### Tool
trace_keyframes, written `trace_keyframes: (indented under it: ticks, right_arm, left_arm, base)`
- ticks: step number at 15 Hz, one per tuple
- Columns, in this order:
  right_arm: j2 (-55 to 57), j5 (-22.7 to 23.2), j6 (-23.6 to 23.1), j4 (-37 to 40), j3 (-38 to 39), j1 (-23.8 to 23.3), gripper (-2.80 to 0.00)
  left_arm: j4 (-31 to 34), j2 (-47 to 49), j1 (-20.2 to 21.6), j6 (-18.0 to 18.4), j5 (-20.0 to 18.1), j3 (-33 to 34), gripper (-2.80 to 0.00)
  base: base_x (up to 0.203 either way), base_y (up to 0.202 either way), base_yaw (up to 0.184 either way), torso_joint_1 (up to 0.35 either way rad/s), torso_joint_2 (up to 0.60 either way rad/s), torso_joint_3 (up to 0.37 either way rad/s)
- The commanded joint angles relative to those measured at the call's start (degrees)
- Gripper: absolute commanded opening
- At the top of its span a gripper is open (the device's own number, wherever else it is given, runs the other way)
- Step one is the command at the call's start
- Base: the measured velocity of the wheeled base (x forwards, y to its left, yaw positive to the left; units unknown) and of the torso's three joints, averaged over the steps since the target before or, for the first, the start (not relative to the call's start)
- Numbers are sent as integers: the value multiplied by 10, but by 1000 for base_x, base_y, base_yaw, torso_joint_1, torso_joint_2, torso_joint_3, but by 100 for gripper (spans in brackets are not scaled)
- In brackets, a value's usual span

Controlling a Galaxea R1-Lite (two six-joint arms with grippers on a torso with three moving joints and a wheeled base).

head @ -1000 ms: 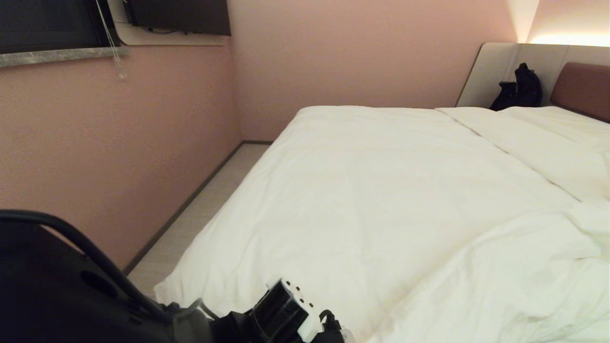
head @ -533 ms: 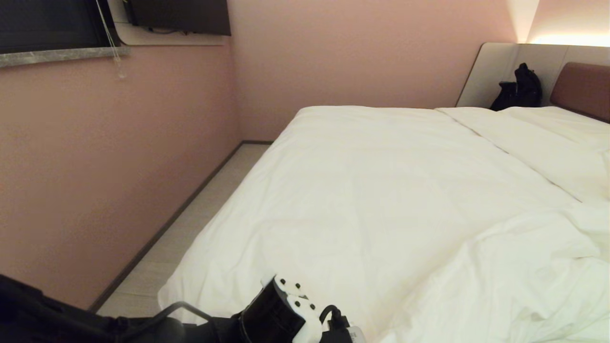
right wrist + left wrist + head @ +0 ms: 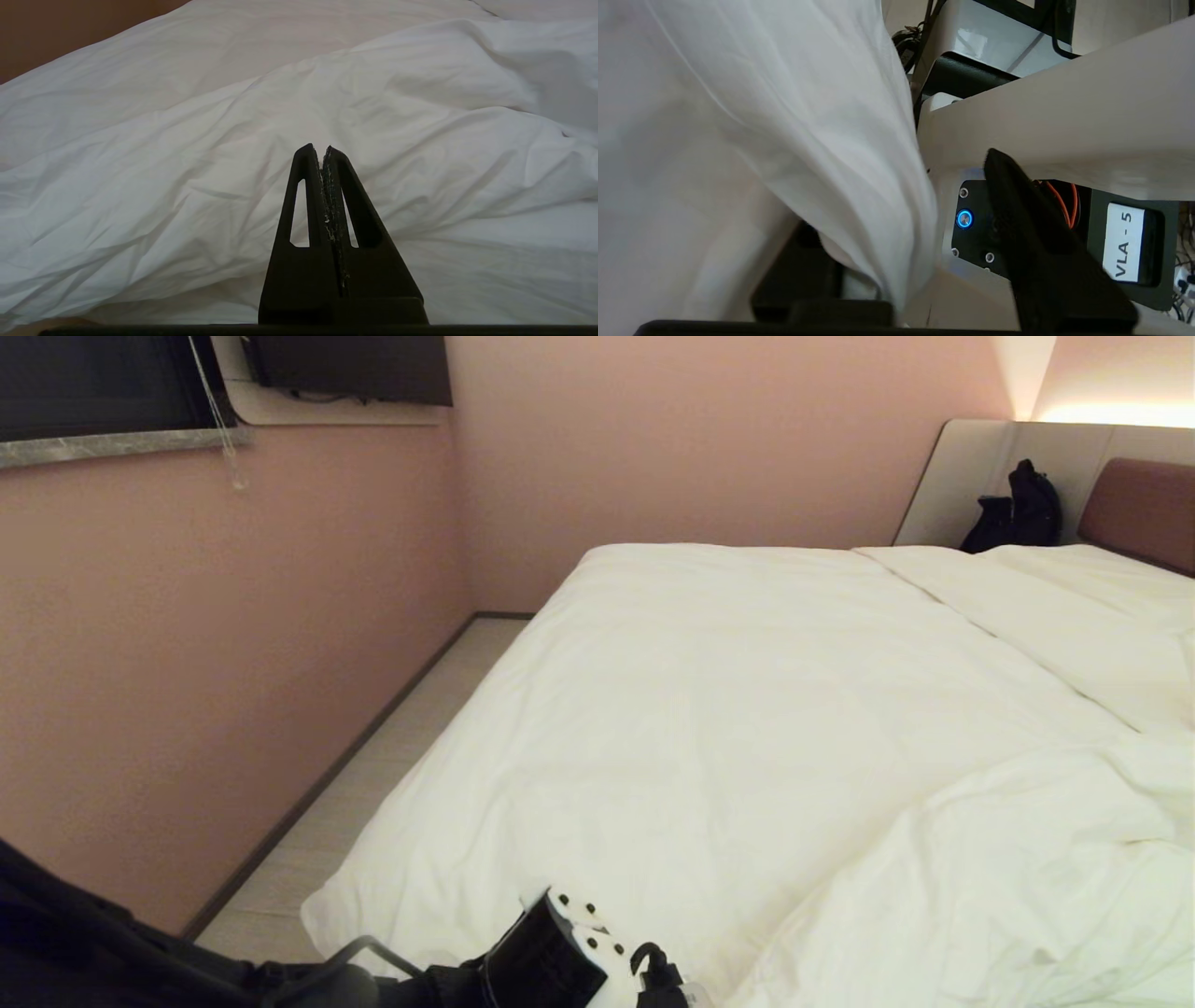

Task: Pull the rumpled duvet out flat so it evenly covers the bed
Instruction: Flatten the corners of the folded blanket

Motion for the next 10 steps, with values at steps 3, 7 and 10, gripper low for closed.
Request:
trace_keyframes:
  ticks: [3,7,10]
  right_arm:
    - [0,0,0,0,0,0,-280]
    - [0,0,0,0,0,0,-280]
    - [0,0,0,0,0,0,-280]
  left_arm:
    - [-28,-45,5,-11,10,7,0]
    - [-26,-163,-27,-31,11,28,0]
    - [-2,-241,-38,-34,12,43,0]
  base:
    - [0,0,0,0,0,0]
    - [0,0,0,0,0,0]
    - [0,0,0,0,0,0]
